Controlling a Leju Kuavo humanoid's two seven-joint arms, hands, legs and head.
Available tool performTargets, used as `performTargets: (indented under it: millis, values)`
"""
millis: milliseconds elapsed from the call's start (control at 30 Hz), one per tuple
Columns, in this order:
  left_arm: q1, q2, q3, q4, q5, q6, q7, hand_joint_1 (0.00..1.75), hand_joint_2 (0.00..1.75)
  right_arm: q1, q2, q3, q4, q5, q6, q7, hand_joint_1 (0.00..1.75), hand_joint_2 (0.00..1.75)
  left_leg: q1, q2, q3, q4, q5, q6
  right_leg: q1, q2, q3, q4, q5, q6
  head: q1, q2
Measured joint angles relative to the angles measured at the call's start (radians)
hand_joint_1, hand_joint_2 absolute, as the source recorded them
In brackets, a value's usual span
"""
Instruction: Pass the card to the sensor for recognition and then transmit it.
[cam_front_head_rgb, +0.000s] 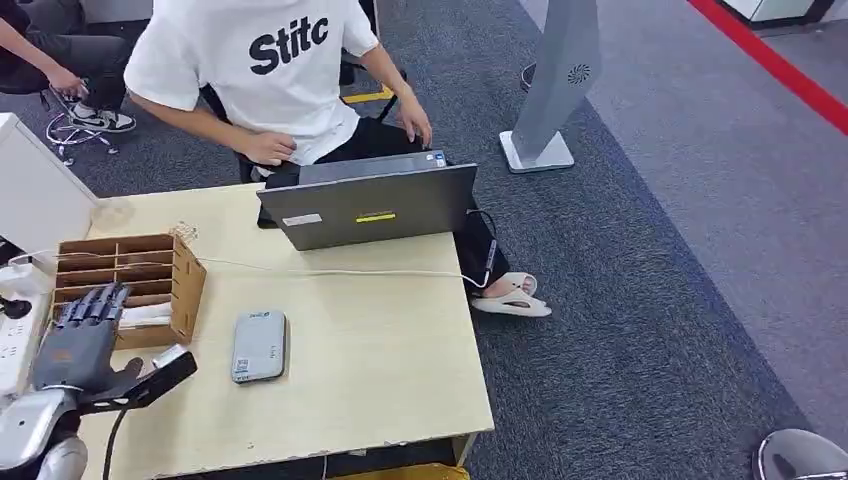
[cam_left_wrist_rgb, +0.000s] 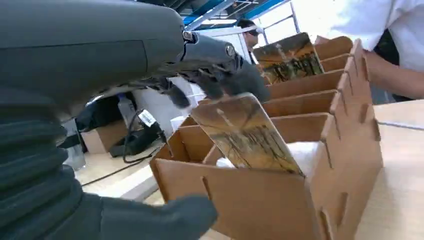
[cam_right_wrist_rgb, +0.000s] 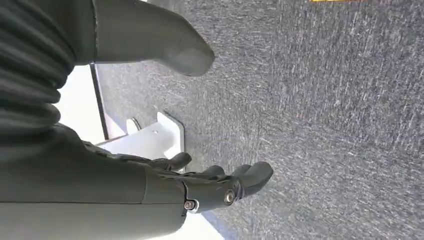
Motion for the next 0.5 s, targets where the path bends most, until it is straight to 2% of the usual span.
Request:
performTargets:
  millis: [500]
  values:
    - [-0.021, -0.040, 0.000, 0.053, -0.012, 0.022, -0.002, 1.75, 1.75, -0.001, 0.000, -0.003, 0.000, 0.025, 0.000, 0.002, 0.00, 1.75, 0.000, -0.001, 0.000, 0.000, 0.000, 0.000, 0.000, -0.001, 0.001, 0.000, 0.000, 0.000, 0.000, 0.000]
